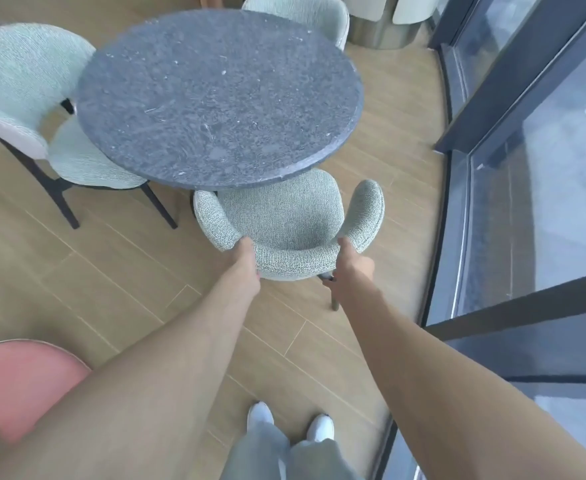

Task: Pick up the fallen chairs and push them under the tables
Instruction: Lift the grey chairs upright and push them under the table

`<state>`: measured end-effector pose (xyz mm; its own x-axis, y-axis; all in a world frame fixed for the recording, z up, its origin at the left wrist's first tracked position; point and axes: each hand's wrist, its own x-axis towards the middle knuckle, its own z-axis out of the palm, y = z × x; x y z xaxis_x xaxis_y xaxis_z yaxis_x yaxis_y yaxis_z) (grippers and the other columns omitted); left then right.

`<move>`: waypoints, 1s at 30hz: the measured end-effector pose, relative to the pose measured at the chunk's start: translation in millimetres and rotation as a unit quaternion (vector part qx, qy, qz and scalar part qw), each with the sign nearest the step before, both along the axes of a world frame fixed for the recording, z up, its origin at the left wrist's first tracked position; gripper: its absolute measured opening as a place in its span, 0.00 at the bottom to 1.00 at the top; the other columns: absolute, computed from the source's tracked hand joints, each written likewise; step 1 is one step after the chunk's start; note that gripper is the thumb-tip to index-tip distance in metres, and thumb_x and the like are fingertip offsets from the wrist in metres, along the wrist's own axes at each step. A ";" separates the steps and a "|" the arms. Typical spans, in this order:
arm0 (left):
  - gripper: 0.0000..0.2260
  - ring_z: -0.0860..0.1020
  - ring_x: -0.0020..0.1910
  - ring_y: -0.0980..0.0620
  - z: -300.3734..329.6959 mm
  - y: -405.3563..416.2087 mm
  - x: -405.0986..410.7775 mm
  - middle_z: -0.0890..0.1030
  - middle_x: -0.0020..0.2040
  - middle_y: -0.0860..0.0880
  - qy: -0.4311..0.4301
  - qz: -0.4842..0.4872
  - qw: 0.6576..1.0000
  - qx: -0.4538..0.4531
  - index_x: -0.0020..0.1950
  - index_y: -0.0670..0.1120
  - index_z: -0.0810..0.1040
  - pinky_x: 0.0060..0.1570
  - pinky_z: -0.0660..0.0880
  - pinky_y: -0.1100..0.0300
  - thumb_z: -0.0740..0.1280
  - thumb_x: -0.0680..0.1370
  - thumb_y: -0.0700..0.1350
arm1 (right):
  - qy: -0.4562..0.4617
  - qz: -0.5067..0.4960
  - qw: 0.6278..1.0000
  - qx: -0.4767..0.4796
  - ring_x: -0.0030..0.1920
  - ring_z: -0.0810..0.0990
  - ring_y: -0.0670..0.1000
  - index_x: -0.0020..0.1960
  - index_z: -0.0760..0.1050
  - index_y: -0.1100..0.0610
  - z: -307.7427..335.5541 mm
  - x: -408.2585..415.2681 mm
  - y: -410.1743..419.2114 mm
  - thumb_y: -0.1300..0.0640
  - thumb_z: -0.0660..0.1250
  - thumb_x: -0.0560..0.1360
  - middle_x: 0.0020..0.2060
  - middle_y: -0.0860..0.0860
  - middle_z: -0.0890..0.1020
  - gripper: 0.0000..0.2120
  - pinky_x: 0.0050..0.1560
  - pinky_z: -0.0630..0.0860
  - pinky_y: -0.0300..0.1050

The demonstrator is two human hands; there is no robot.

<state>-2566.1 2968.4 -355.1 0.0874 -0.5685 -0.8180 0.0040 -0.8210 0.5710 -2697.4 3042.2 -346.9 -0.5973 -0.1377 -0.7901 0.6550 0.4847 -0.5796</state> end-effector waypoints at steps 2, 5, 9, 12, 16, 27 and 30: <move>0.19 0.73 0.64 0.44 15.0 2.3 1.4 0.71 0.70 0.41 -0.011 -0.035 0.999 -0.028 0.70 0.41 0.70 0.65 0.72 0.50 0.61 0.82 0.49 | 0.006 0.013 1.000 -0.010 0.52 0.82 0.64 0.65 0.72 0.65 11.2 4.5 3.3 0.43 0.72 0.71 0.58 0.61 0.79 0.32 0.54 0.78 0.63; 0.15 0.75 0.52 0.47 23.7 3.1 3.2 0.75 0.64 0.43 -0.017 -0.068 0.995 -0.064 0.65 0.42 0.74 0.58 0.76 0.52 0.63 0.80 0.48 | 0.010 0.019 1.000 -0.020 0.41 0.81 0.61 0.66 0.72 0.62 24.5 7.7 7.6 0.44 0.71 0.71 0.57 0.60 0.79 0.31 0.41 0.82 0.54; 0.11 0.75 0.49 0.48 27.6 4.5 1.0 0.75 0.51 0.45 -0.013 -0.091 0.993 -0.078 0.60 0.43 0.75 0.61 0.76 0.49 0.63 0.80 0.46 | 0.017 0.031 0.999 -0.031 0.41 0.82 0.61 0.65 0.73 0.62 36.3 3.0 10.9 0.45 0.70 0.71 0.57 0.60 0.80 0.28 0.34 0.79 0.47; 0.10 0.76 0.49 0.48 24.1 2.5 -5.8 0.77 0.47 0.46 -0.025 -0.099 0.991 -0.088 0.57 0.43 0.76 0.58 0.77 0.50 0.64 0.80 0.47 | 0.025 0.042 0.998 -0.037 0.49 0.82 0.64 0.66 0.72 0.63 37.6 -7.3 9.4 0.47 0.70 0.72 0.59 0.62 0.79 0.29 0.33 0.79 0.48; 0.04 0.78 0.44 0.50 16.3 -3.4 -22.9 0.78 0.43 0.47 -0.059 -0.107 0.986 -0.110 0.47 0.44 0.76 0.50 0.79 0.54 0.66 0.78 0.44 | 0.024 0.036 0.998 -0.055 0.54 0.79 0.62 0.66 0.72 0.64 30.5 -23.6 -1.7 0.49 0.69 0.74 0.60 0.62 0.77 0.27 0.47 0.82 0.57; 0.12 0.67 0.28 0.53 -51.0 -55.0 -89.3 0.70 0.30 0.50 -0.189 -0.259 0.935 -0.152 0.38 0.44 0.73 0.31 0.68 0.63 0.66 0.80 0.45 | 0.035 0.242 0.970 0.014 0.47 0.83 0.54 0.44 0.72 0.60 -34.4 -81.5 -91.4 0.51 0.65 0.78 0.46 0.56 0.82 0.12 0.49 0.79 0.48; 0.07 0.77 0.36 0.53 -80.4 -77.2 -98.1 0.79 0.41 0.48 -0.216 -0.414 0.871 -0.156 0.48 0.41 0.79 0.36 0.74 0.62 0.64 0.81 0.42 | 0.072 0.395 0.915 0.047 0.37 0.73 0.50 0.42 0.71 0.57 -74.6 -94.2 -117.0 0.54 0.62 0.78 0.38 0.52 0.75 0.09 0.45 0.76 0.44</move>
<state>-2664.2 2891.2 -435.6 -0.1968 -0.7719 -0.6046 -0.7848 -0.2455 0.5690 -2791.5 2925.2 -421.5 -0.4387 -0.5073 -0.7418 -0.0012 0.8258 -0.5640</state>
